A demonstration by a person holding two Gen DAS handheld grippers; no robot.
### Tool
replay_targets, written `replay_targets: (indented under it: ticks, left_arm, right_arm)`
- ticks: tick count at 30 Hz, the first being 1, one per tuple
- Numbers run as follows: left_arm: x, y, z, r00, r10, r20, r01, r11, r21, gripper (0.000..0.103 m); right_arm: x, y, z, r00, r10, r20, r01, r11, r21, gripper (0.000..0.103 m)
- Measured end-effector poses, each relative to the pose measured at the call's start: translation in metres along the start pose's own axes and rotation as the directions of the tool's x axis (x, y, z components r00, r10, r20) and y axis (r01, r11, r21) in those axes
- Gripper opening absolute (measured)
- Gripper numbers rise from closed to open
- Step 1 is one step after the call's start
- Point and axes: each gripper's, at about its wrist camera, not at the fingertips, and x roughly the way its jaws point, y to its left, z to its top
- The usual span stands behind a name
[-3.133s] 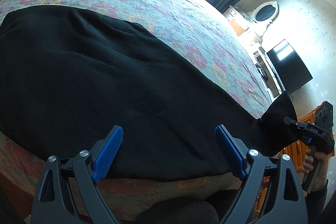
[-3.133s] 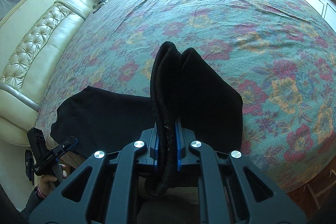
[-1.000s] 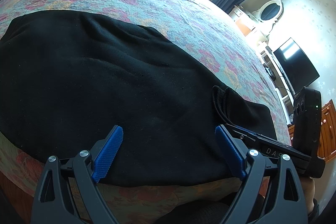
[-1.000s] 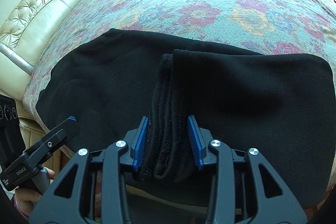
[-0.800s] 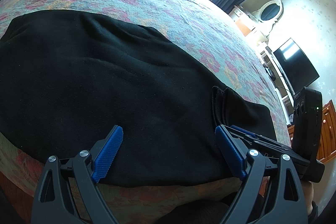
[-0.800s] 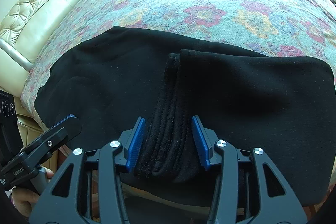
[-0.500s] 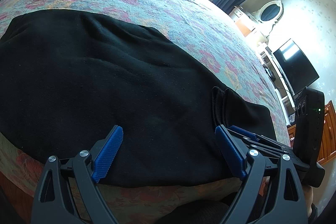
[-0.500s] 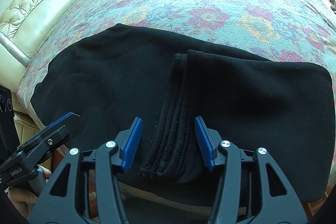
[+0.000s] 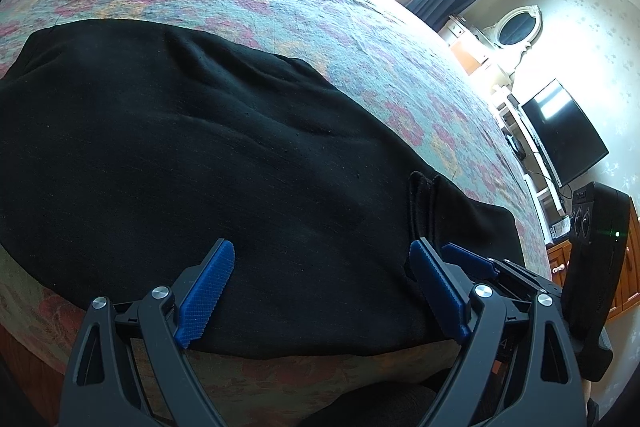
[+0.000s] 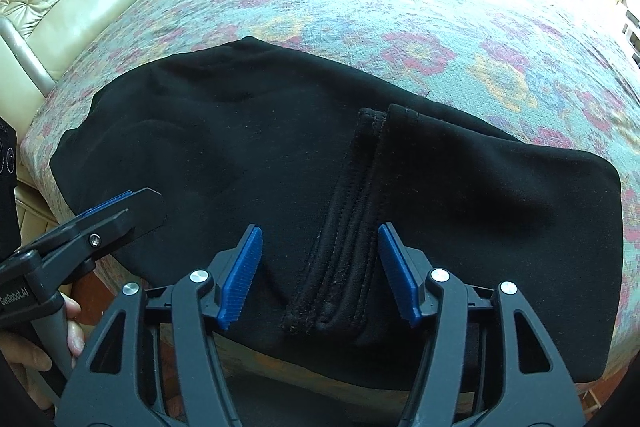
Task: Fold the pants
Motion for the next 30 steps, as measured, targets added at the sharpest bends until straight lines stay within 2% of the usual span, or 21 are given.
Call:
replay_targets:
  ticks: [3, 6, 9, 11, 16, 22, 26, 30]
  left_arm:
    - [-0.009, 0.005, 0.003, 1.000, 0.001, 0.028, 0.000, 1.000, -0.026, 0.088]
    - [-0.022, 0.016, 0.008, 0.999, -0.019, 0.048, 0.022, 0.998, -0.059, 0.088]
    - [-0.039, 0.034, 0.015, 0.996, -0.043, 0.075, 0.051, 0.993, -0.105, 0.088]
    - [-0.051, 0.047, 0.019, 0.994, -0.061, 0.088, 0.072, 0.989, -0.128, 0.088]
    - [-0.079, 0.092, 0.026, 0.991, -0.060, 0.121, 0.081, 0.979, -0.184, 0.088]
    - [-0.116, 0.157, 0.029, 0.985, -0.047, 0.168, 0.094, 0.955, -0.281, 0.088]
    - [-0.140, 0.209, 0.031, 0.976, -0.024, 0.214, 0.105, 0.922, -0.374, 0.088]
    - [-0.144, 0.261, 0.026, 0.970, -0.066, 0.234, 0.178, 0.849, -0.497, 0.088]
  right_arm:
    - [-0.008, 0.003, 0.001, 1.000, 0.009, 0.030, -0.009, 1.000, -0.001, 0.060]
    - [-0.022, 0.009, 0.004, 0.997, -0.018, 0.081, 0.021, 0.999, -0.040, 0.061]
    - [-0.035, 0.013, 0.006, 0.991, -0.049, 0.125, 0.060, 0.995, -0.083, 0.068]
    - [-0.040, 0.014, 0.007, 0.987, -0.067, 0.145, 0.082, 0.991, -0.107, 0.069]
    - [-0.045, 0.012, 0.004, 0.986, -0.066, 0.154, 0.086, 0.988, -0.127, 0.070]
    - [-0.045, 0.005, -0.003, 0.989, -0.050, 0.138, 0.065, 0.992, -0.107, 0.071]
    - [-0.045, 0.001, -0.007, 0.991, -0.046, 0.129, 0.058, 0.994, -0.089, 0.071]
    - [-0.043, -0.002, -0.007, 0.992, -0.038, 0.119, 0.046, 0.997, -0.068, 0.071]
